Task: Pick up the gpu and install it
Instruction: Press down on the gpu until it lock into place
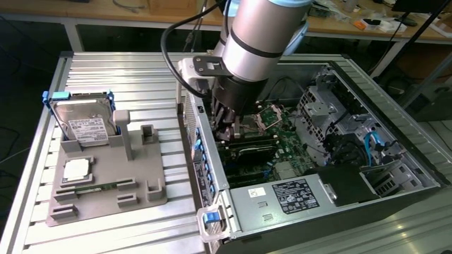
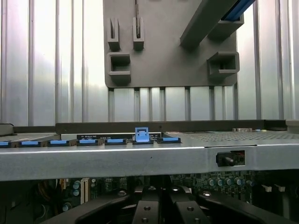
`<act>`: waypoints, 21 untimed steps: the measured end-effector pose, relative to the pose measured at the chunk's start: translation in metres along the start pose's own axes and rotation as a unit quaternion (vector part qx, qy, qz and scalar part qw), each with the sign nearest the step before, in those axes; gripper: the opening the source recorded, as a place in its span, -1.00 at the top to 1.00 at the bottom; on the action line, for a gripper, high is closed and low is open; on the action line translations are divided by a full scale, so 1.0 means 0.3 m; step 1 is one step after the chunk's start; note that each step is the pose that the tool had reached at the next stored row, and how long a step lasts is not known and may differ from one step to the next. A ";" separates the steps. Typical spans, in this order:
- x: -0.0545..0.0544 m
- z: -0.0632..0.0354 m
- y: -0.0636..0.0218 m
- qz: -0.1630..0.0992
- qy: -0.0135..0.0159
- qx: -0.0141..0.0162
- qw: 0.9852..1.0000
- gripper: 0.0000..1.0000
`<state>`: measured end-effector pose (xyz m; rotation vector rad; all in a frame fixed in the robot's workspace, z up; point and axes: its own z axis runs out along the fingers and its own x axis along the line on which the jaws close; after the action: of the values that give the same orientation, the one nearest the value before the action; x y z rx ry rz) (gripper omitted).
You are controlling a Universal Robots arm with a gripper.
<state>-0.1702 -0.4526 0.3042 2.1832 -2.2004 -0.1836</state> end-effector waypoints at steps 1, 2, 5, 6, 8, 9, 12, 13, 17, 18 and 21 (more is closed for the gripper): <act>-0.002 -0.002 0.000 0.000 0.003 0.000 1.000 0.79; -0.003 -0.003 0.001 0.001 0.006 0.000 1.000 0.79; -0.005 -0.008 0.000 0.001 0.011 -0.001 1.000 0.79; -0.006 -0.008 -0.003 0.001 0.011 -0.004 1.000 0.79; -0.006 -0.009 -0.011 0.002 0.011 -0.011 1.000 0.79; -0.006 -0.010 -0.014 0.002 0.011 -0.015 1.000 0.79; -0.006 -0.014 -0.023 0.003 0.011 -0.027 1.000 0.79; -0.006 -0.014 -0.026 0.003 0.011 -0.030 0.999 0.79; -0.005 -0.015 -0.029 0.003 0.011 -0.033 0.999 0.79; -0.005 -0.015 -0.029 0.003 0.011 -0.033 0.999 0.79; -0.003 -0.013 -0.030 0.003 0.011 -0.033 0.999 0.79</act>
<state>-0.1608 -0.4518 0.3071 2.1336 -2.1567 -0.2280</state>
